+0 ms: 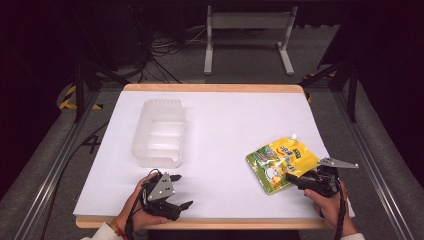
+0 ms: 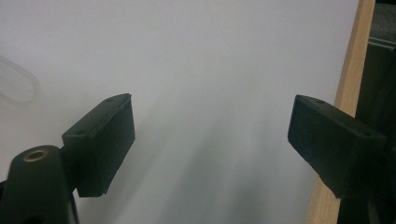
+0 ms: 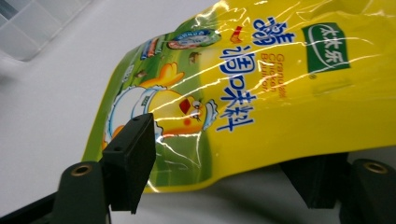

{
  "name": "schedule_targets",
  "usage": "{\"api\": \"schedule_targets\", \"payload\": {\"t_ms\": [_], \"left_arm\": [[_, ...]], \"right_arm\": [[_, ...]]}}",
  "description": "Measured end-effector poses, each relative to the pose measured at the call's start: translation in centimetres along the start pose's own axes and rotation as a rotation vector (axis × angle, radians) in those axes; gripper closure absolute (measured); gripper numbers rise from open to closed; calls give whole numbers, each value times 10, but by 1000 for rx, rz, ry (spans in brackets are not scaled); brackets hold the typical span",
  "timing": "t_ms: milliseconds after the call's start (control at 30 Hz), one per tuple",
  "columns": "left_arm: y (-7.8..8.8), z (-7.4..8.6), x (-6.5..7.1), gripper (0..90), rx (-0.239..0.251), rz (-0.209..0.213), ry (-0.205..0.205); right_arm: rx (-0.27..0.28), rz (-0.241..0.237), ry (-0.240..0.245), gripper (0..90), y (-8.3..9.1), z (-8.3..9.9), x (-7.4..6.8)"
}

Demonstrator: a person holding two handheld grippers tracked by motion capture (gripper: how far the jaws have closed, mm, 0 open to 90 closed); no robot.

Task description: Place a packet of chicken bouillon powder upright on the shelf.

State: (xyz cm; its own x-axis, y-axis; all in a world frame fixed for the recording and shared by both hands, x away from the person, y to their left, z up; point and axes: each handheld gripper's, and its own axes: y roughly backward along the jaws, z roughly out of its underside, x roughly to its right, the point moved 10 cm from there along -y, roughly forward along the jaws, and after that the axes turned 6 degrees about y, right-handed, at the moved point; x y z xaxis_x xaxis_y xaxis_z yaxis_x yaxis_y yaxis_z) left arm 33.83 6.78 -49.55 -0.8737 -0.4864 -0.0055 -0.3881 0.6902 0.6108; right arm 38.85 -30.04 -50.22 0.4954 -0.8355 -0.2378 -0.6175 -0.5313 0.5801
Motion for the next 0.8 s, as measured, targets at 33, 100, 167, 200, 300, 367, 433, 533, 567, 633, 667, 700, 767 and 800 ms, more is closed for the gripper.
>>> {"api": "schedule_targets", "payload": {"t_ms": [33, 100, 167, 200, 300, 367, 433, 533, 567, 633, 667, 700, 767, 800], "left_arm": [[0, 0, 1, 154, 2, 1, 3], [-1, 0, 1, 155, -2, 1, 4], [-3, 0, 1, 155, -10, 2, -3], [-3, 0, 1, 155, -10, 2, -3], [-6, -1, 3, 155, -13, 11, -1], [-7, -2, 5, 154, -8, 29, 8], [-7, -3, 4, 154, -7, 27, 7], [-8, -8, 4, 155, 7, 29, 15], [-8, -8, 4, 155, 7, 29, 15], [-10, -16, 4, 160, 21, 40, 16], [-10, -20, 4, 160, 28, 46, 16], [-11, -24, 3, 165, 37, 51, 17], [-14, -31, 3, 169, 53, 56, 32], [-15, -34, 3, 172, 57, 58, 29]], "right_arm": [[4, -3, 2, 328, -1, -1, -1], [15, -1, 11, 422, -3, -4, -4], [17, -3, 1, 516, -5, -5, -4], [17, -3, 1, 516, -5, -5, -4], [30, 19, 24, 720, -3, -7, -4], [65, 16, 38, 780, 0, -10, -6], [100, 14, 69, 815, 5, -16, -11], [146, 14, 119, 859, 12, -24, -21], [162, 11, 139, 874, 14, -28, -26], [190, 1, 181, 898, 19, -35, -39], [200, -4, 203, 899, 21, -38, -44], [205, -3, 245, 900, 23, -42, -53], [208, -13, 293, 900, 24, -46, -66], [209, -17, 318, 900, 24, -48, -73]]}}
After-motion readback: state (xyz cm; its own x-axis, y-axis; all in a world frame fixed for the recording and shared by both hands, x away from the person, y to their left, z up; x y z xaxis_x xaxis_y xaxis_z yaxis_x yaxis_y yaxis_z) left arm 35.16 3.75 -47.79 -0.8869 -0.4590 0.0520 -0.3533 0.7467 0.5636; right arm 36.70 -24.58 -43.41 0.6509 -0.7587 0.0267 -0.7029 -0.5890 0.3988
